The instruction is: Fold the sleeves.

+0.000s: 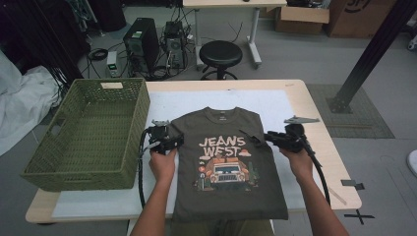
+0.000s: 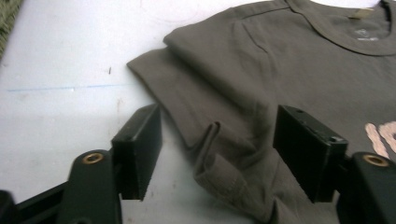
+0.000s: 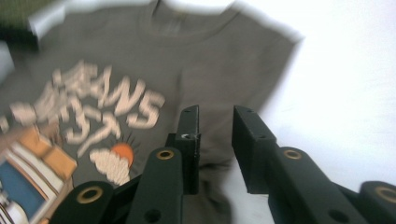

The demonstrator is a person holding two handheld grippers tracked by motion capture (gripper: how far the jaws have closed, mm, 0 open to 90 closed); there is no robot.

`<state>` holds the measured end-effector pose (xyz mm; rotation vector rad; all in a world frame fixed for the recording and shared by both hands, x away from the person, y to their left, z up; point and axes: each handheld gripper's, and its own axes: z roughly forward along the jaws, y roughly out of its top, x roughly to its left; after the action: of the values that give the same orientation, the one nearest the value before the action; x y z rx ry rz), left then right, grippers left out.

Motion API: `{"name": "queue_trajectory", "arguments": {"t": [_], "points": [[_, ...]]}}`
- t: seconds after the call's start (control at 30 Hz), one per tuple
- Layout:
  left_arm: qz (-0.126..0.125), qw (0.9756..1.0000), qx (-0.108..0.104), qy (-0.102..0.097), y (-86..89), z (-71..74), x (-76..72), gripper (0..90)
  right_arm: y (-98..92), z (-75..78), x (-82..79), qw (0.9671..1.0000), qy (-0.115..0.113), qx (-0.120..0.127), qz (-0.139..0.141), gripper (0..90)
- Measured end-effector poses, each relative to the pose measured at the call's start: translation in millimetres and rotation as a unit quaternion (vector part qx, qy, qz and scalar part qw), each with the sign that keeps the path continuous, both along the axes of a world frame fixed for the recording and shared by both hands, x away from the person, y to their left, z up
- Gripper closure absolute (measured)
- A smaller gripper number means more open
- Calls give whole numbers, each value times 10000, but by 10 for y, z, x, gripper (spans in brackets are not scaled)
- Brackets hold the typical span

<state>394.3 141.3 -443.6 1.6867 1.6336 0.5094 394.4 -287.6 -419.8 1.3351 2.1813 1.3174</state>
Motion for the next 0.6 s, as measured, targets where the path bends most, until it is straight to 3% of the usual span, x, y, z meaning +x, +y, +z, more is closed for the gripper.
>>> {"name": "queue_trajectory", "arguments": {"t": [0.1,0.17,0.27,0.33,0.4,0.43,0.47,0.53,0.6], "points": [[212,9997,-153,-15,5,-8,37,370,-188,72,-95,9997,-159,96,-182,693],[323,9994,24,-96,-23,1,53,370,-281,73,-146,9995,-161,122,-245,683],[339,9994,54,-80,-70,-34,87,371,-388,36,-203,9991,-142,193,-352,676],[396,9988,283,-91,-120,-38,91,375,-427,5,-229,9989,-115,229,-388,672],[462,9966,678,-90,-151,-39,75,496,-446,-16,-249,9988,-102,269,-394,667],[428,9962,753,-107,-144,-39,67,579,-451,-21,-256,9988,-114,292,-388,662],[433,9963,734,-71,-124,-27,66,615,-453,-21,-261,9986,-119,320,-393,659],[377,9974,606,-36,-80,-19,64,772,-447,-16,-264,9985,-145,364,-375,651],[359,9977,579,-41,-81,-16,57,810,-431,-9,-263,9985,-169,384,-353,647]]}}
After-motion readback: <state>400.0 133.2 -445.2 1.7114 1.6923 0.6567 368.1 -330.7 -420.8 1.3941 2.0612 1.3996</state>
